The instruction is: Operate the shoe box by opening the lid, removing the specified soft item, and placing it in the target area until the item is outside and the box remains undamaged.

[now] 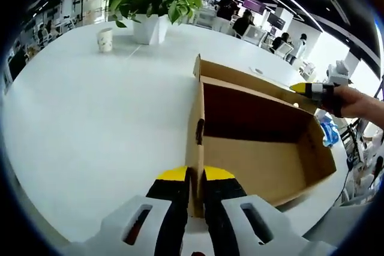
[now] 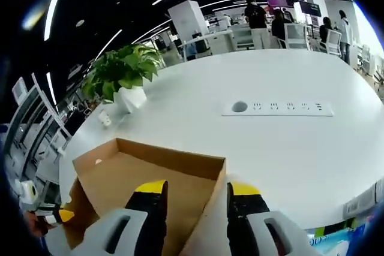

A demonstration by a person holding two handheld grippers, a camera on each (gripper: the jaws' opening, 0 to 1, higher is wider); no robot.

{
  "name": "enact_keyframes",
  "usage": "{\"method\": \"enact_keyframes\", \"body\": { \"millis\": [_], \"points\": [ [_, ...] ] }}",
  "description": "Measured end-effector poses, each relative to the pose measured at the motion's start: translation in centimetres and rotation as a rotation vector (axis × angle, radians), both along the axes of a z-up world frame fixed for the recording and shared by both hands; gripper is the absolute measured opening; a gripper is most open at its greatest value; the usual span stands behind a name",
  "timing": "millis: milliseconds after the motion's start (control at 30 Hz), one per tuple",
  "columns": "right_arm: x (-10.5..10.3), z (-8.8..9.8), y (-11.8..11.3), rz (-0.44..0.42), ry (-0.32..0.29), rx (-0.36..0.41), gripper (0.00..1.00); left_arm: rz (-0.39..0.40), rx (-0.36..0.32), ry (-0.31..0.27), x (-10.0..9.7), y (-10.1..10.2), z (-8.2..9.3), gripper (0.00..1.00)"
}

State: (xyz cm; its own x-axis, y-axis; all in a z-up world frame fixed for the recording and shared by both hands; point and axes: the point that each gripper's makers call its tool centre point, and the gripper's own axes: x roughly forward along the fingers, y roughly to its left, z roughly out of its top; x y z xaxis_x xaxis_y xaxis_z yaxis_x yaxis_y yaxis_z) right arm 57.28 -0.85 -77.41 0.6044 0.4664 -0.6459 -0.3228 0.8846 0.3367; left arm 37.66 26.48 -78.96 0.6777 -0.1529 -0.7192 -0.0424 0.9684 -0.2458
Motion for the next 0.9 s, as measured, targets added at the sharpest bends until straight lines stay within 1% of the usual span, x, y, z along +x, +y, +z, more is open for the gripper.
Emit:
{"method": "enact_keyframes", "body": {
  "millis": [67,100,233,300,367,433,467,567,700,767,833,900],
  "points": [
    [0.5,-0.4,0.1,-0.006,0.016,-0.016,0.33,-0.002,0.003,0.000,0.1,0.1,-0.1,0.05],
    [1.0,-0.9,0.0,-0.003,0.032,-0.031,0.30,-0.001,0.003,0.000,0.1,0.1,-0.1,0.05],
    [1.8,-3.1,-0.4,0.009,0.092,-0.094,0.26,-0.007,0.010,-0.001,0.3,0.2,-0.3,0.05],
    [2.1,-3.6,-0.6,0.003,0.103,-0.108,0.21,-0.010,0.013,0.000,0.3,0.3,-0.4,0.05],
    [2.1,-4.1,-0.5,0.016,0.122,-0.113,0.15,-0.011,0.013,0.001,0.4,0.3,-0.4,0.05],
    [1.7,-4.2,-1.0,0.014,0.139,-0.146,0.12,-0.012,0.013,0.004,0.4,0.3,-0.4,0.05],
    [1.7,-4.1,-1.3,0.013,0.140,-0.166,0.10,-0.015,0.015,0.005,0.4,0.3,-0.4,0.05],
    [1.8,-3.7,-1.5,0.007,0.140,-0.174,0.08,-0.020,0.021,0.005,0.5,0.4,-0.5,0.05],
    [2.2,-2.5,-1.9,0.003,0.090,-0.205,0.04,-0.037,0.042,0.008,0.5,0.3,-0.6,0.04],
    [2.3,-1.9,-2.3,-0.015,0.078,-0.199,0.02,-0.038,0.045,0.011,0.6,0.3,-0.6,0.04],
    [2.5,-1.3,-2.4,-0.044,0.070,-0.174,0.01,-0.036,0.047,0.014,0.7,0.3,-0.7,0.04],
    [2.3,-0.5,-2.4,-0.052,0.054,-0.173,0.00,-0.038,0.053,0.019,0.6,0.2,-0.6,0.04]
  ]
}}
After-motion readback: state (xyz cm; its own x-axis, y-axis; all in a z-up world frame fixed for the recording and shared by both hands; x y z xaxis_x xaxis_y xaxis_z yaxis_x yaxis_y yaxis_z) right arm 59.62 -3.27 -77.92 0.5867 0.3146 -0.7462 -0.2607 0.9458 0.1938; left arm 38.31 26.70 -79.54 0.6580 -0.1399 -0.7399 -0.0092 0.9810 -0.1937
